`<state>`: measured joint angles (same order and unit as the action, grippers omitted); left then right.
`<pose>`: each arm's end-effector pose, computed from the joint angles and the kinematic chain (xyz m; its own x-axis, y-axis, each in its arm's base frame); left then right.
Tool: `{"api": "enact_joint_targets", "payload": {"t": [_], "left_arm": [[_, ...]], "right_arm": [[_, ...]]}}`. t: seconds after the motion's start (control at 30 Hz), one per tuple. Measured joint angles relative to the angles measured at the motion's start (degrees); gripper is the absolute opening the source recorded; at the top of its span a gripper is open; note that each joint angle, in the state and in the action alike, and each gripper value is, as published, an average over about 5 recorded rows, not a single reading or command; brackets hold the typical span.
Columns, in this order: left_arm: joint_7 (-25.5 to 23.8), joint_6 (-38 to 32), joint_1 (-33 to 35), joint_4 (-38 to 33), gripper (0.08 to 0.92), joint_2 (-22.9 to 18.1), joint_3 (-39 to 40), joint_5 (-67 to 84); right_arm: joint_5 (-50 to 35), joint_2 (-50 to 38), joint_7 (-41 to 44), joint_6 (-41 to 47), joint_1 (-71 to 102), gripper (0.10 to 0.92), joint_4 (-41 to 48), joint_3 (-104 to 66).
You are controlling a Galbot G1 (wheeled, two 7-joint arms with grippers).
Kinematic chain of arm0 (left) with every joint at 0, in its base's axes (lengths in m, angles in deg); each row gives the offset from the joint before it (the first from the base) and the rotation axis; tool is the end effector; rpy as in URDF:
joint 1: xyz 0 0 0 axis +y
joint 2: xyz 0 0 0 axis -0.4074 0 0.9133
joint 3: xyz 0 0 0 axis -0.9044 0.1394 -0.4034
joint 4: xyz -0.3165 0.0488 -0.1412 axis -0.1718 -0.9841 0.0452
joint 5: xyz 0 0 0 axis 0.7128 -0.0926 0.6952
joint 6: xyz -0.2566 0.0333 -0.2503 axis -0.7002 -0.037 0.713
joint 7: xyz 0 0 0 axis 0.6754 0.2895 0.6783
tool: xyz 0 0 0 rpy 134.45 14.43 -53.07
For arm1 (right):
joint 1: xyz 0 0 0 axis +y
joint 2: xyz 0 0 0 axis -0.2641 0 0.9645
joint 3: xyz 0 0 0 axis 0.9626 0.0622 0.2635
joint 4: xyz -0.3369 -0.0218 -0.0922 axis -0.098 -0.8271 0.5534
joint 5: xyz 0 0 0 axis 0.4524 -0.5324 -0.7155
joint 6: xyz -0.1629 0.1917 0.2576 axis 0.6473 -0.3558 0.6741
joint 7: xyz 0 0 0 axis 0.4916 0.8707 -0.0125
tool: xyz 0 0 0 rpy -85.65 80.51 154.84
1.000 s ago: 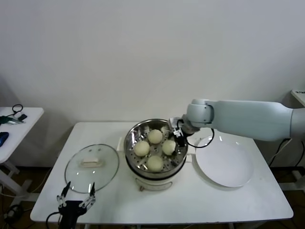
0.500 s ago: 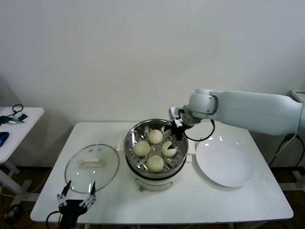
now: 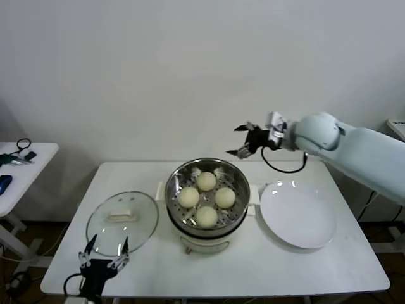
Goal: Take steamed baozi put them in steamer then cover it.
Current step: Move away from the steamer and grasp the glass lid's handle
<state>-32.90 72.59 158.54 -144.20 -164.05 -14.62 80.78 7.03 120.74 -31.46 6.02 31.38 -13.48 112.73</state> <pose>0.1115 0.0629 -0.3084 -0.9666 -0.0697 0.2467 -0.0267 0.9845 0.1736 0.4854 -0.0843 -0.0664 -0.6542 -0.5808 0.4844 -0.7561 0.4898 -0.4340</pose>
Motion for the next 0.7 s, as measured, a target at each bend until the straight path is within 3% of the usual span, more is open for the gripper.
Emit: {"api": "enact_joint_targets", "payload": {"t": [0.3,0.7], "left_arm": [[-0.8,-1.0,-2.8,1.8,0.823,1.0,-0.3,-0.5],[0.4,-5.0,-4.7,4.1,0.823,2.3,-0.4,-5.2]], "right_arm": [[4.5,-2.7,-6.7,-7.3,34.1,0.823,-2.4,-34.4],[9.8,10.2,-7.5,-24.6,76.4,0.823,-2.7,-71.6]]}}
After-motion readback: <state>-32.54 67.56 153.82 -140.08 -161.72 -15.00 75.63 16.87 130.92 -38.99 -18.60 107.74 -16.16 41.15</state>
